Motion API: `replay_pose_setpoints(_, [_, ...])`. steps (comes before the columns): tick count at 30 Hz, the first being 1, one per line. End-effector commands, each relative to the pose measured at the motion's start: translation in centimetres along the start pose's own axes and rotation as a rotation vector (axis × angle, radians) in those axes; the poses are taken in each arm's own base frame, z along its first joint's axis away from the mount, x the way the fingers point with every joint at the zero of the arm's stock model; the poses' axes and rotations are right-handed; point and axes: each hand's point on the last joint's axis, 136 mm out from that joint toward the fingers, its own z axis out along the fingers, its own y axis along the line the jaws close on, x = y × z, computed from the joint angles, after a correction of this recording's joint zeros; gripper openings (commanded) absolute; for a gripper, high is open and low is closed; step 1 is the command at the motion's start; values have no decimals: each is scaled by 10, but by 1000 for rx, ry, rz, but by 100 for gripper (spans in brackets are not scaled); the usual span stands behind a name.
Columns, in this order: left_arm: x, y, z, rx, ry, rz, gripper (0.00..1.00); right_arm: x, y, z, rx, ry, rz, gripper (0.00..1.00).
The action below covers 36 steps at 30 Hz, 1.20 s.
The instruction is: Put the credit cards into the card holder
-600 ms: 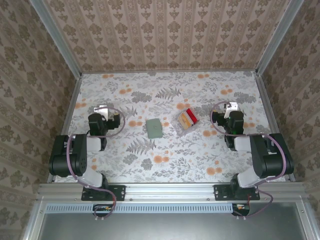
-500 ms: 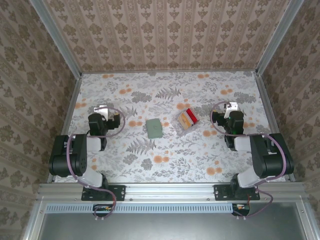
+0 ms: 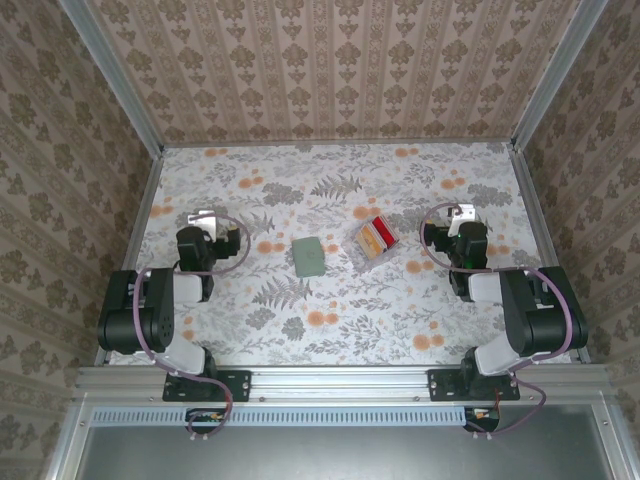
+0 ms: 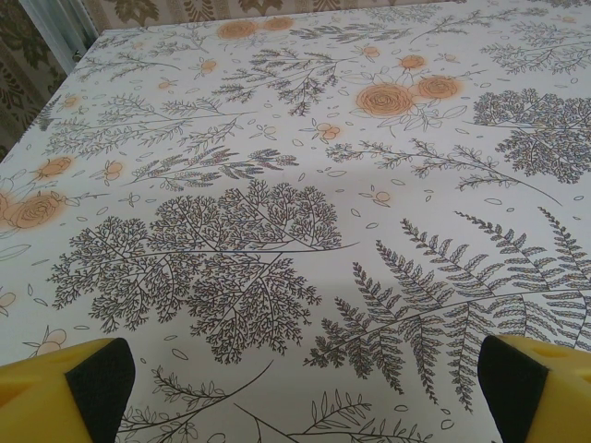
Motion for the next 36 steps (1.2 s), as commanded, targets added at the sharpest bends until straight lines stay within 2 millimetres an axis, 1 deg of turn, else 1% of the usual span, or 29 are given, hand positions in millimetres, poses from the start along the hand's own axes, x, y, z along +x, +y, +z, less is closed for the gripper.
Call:
replay_pose_setpoints(1, [-16, 1, 1, 0, -47, 26, 100, -6, 6, 4, -28, -8, -17, 100])
replay_pose_setpoints(29, [-15, 2, 1, -1, -44, 23, 100, -7, 7, 4, -27, -9, -22, 100])
replay_pose_setpoints(34, [-17, 1, 1, -2, -49, 28, 100, -8, 7, 2, -26, -15, -22, 100])
replay_pose_setpoints(36, [-20, 4, 0, -25, -37, 24, 100, -11, 7, 2, -25, -13, -24, 100])
